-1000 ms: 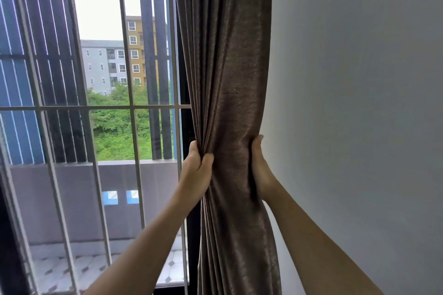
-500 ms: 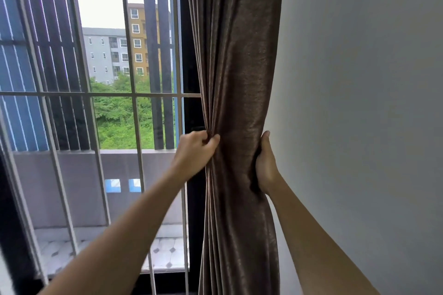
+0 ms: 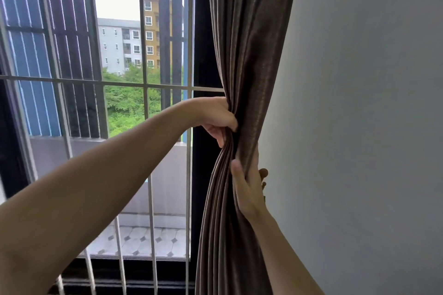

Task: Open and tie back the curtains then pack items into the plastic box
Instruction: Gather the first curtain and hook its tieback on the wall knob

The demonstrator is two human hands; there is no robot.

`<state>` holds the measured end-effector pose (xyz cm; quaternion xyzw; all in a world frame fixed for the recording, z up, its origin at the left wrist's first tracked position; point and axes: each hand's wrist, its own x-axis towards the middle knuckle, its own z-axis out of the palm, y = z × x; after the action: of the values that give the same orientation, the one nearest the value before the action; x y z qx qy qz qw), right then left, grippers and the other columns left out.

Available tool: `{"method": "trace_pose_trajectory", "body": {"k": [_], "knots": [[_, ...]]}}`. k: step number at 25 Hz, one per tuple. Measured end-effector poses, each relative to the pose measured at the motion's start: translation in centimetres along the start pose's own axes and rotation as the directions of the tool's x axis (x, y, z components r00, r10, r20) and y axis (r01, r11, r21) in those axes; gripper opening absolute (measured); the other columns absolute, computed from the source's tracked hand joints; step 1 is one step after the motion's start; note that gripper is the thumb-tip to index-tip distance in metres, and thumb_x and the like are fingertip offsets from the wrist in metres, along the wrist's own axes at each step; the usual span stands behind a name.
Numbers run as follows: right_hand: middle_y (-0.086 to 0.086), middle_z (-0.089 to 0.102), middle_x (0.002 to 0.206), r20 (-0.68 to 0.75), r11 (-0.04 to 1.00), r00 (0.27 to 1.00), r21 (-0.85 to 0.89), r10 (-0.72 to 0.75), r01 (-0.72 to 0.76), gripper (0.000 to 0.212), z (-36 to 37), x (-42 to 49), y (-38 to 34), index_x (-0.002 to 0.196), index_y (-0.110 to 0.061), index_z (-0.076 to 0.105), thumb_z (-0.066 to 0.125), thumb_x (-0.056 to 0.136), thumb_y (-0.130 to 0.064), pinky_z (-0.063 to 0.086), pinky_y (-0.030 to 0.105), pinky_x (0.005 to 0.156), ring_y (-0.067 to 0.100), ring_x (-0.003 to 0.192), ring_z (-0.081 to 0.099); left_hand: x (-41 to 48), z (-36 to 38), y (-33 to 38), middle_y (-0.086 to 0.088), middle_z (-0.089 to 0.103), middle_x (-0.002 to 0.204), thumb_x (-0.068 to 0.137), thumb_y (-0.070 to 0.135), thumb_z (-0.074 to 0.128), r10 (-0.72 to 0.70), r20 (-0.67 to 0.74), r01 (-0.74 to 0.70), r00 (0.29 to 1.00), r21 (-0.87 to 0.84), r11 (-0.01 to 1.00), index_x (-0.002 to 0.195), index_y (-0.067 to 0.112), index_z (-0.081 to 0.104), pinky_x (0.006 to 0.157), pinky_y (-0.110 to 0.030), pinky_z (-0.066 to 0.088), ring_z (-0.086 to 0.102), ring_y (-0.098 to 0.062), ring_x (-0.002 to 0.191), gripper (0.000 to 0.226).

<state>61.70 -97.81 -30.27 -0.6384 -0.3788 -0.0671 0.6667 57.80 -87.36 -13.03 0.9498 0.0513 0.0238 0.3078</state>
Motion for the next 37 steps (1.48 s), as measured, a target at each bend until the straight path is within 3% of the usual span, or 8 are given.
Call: {"method": "trace_pose_trajectory", "body": {"k": [3,11,17,20,22,25,31,37], "knots": [[-0.034,0.045,0.122,-0.026,0.998,0.999,-0.051,0.024,-0.025,0.08,0.2,0.2,0.2,0.136,-0.051,0.022,0.07,0.072,-0.057,0.042,0.004,0.087,-0.012,0.113,0.049,0.1,0.5,0.2,-0.016,0.072,0.082,0.089,0.0,0.052,0.05,0.037,-0.047,0.998,-0.072,0.996,0.098,0.0,0.064,0.056,-0.022,0.058,0.069,-0.021,0.059,0.014],[-0.01,0.061,0.116,-0.135,0.98,0.982,-0.129,0.134,-0.151,0.095,1.6,0.0,1.1,0.138,-0.033,0.027,0.082,0.062,-0.049,0.051,0.027,0.094,0.007,0.106,0.061,0.5,1.1,0.5,-0.013,0.07,0.088,0.09,-0.003,0.048,0.106,0.104,-0.096,0.989,-0.099,0.99,0.105,-0.003,0.063,0.063,-0.023,0.058,0.069,-0.021,0.064,0.022],[-0.013,0.062,0.088,-0.187,0.971,0.976,-0.189,0.113,-0.148,0.074,-0.1,0.1,1.7,0.131,-0.032,0.037,0.074,0.069,-0.019,0.05,0.009,0.062,0.002,0.076,0.064,0.0,1.4,-1.1,-0.006,0.071,0.09,0.089,0.005,0.056,0.15,0.095,-0.125,0.984,-0.229,0.965,0.1,0.009,0.064,0.067,-0.027,0.06,0.072,-0.022,0.078,0.014],[-0.014,0.061,0.091,-0.172,0.971,0.982,-0.212,0.077,-0.113,0.069,-3.8,0.3,2.2,0.127,-0.03,0.043,0.074,0.067,-0.014,0.048,0.007,0.059,0.0,0.079,0.063,0.1,3.4,-5.7,-0.002,0.071,0.093,0.084,0.036,0.06,0.223,0.089,-0.108,0.971,-0.666,0.738,0.104,0.016,0.062,0.066,-0.027,0.056,0.069,-0.018,0.081,0.028],[-0.01,0.064,0.093,-0.185,0.976,0.982,-0.201,0.042,-0.08,0.065,-6.5,0.5,2.5,0.123,-0.023,0.047,0.074,0.065,-0.011,0.051,0.014,0.066,0.004,0.082,0.065,1.8,7.5,-9.3,-0.003,0.069,0.091,0.083,0.044,0.059,0.068,0.008,-0.035,0.998,-0.795,0.606,0.105,0.016,0.064,0.065,-0.027,0.055,0.067,-0.016,0.075,0.036],[-0.001,0.066,0.091,-0.21,0.982,0.977,-0.179,0.024,-0.063,0.056,-10.2,1.2,3.1,0.117,-0.013,0.054,0.073,0.064,-0.008,0.056,0.026,0.073,0.008,0.083,0.067,5.3,15.3,-12.7,-0.005,0.067,0.086,0.09,0.018,0.061,-0.238,-0.096,0.14,0.966,-0.582,0.801,0.098,0.012,0.067,0.063,-0.027,0.056,0.065,-0.01,0.063,0.012],[0.012,0.064,0.096,-0.236,0.981,0.971,-0.178,0.033,-0.077,0.059,-15.3,2.1,3.6,0.114,-0.006,0.054,0.07,0.059,-0.02,0.058,0.047,0.078,0.027,0.088,0.066,9.9,22.3,-11.5,-0.01,0.066,0.088,0.091,0.019,0.055,-0.28,-0.128,0.2,0.951,-0.437,0.877,0.127,0.008,0.053,0.06,-0.024,0.05,0.061,-0.014,0.066,0.037],[0.015,0.061,0.097,-0.225,0.973,0.974,-0.224,0.003,-0.054,0.064,-17.2,2.6,3.9,0.116,-0.004,0.052,0.071,0.058,-0.024,0.059,0.049,0.075,0.033,0.089,0.064,14.0,27.1,-12.8,-0.005,0.057,0.083,0.091,0.026,0.056,-0.305,-0.039,0.272,0.952,-0.355,0.895,0.11,0.0,0.056,0.063,-0.026,0.042,0.055,-0.021,0.079,0.032]]}}
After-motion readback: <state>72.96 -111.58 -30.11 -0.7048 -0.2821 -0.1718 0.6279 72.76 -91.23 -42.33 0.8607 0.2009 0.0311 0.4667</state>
